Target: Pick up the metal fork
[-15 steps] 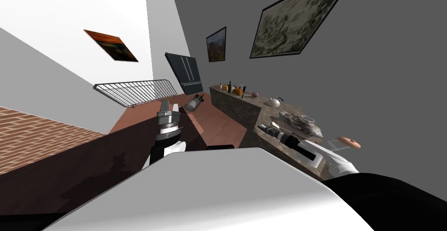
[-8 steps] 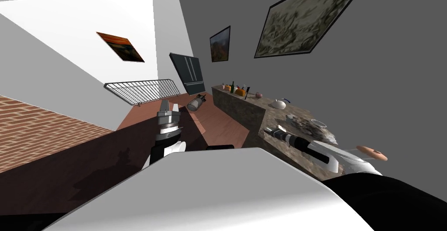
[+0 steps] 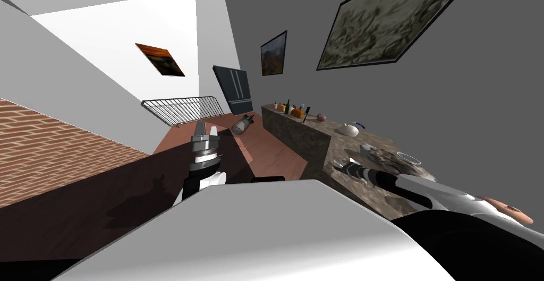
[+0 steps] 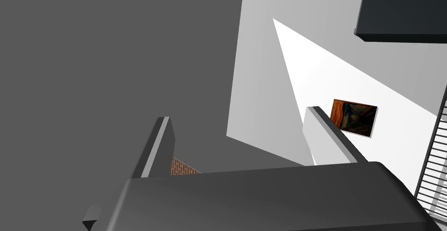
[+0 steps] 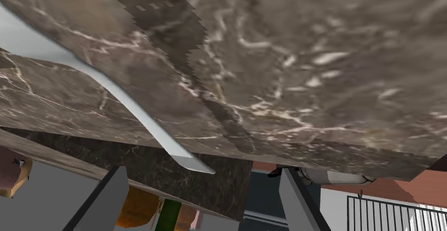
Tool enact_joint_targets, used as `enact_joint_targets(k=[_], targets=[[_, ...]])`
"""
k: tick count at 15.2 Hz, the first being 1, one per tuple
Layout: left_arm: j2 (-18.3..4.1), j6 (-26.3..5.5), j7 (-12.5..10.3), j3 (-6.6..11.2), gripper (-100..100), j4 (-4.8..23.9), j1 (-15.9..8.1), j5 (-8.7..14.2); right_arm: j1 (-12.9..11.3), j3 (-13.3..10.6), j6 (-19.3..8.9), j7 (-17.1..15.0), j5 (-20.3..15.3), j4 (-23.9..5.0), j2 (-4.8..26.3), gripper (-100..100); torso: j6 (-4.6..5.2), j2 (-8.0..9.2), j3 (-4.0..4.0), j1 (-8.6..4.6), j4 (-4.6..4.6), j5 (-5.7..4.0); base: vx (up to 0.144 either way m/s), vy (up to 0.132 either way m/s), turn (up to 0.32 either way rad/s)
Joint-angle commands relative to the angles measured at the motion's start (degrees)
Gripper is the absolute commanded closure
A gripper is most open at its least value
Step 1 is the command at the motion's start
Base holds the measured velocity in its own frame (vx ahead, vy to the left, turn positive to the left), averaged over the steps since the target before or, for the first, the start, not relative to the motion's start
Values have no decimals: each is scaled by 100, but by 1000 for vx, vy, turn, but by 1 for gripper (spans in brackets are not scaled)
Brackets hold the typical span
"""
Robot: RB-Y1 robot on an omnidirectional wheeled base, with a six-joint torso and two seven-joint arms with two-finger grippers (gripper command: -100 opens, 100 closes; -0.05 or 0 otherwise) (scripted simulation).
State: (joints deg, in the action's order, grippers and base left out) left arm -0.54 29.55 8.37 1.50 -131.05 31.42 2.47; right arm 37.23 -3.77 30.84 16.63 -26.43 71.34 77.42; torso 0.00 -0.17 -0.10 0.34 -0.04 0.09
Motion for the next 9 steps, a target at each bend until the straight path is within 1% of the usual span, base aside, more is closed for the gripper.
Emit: enact_joint_targets(k=[1, 3, 4, 5, 7, 9], targets=[[0, 0, 0, 0, 0, 0, 0, 0, 45, -146, 6, 63, -145, -263, 235, -100, 0, 0, 0, 0, 0, 0, 54, 55, 75], [0, 0, 0, 0, 0, 0, 0, 0, 171, -308, 42, 175, -321, -567, 497, -100, -2, -5, -2, 2, -1, 0, 77, 81, 144], [0, 0, 0, 0, 0, 0, 0, 0, 171, -308, 42, 175, -321, -583, 497, -100, -1, -8, -5, 7, -2, 1, 64, 80, 71], [0, 0, 0, 0, 0, 0, 0, 0, 231, -387, 58, 224, -400, -723, 604, -100, -1, -6, -4, 8, -2, 1, 55, 69, 67], [0, 0, 0, 0, 0, 0, 0, 0, 231, -387, 58, 224, -400, -723, 604, -100, 0, 1, 0, 2, 0, 0, 35, 43, 26], [0, 0, 0, 0, 0, 0, 0, 0, 343, -536, 86, 306, -536, -957, 770, -100, 1, 11, 6, -8, 2, -3, 28, 42, 63]])
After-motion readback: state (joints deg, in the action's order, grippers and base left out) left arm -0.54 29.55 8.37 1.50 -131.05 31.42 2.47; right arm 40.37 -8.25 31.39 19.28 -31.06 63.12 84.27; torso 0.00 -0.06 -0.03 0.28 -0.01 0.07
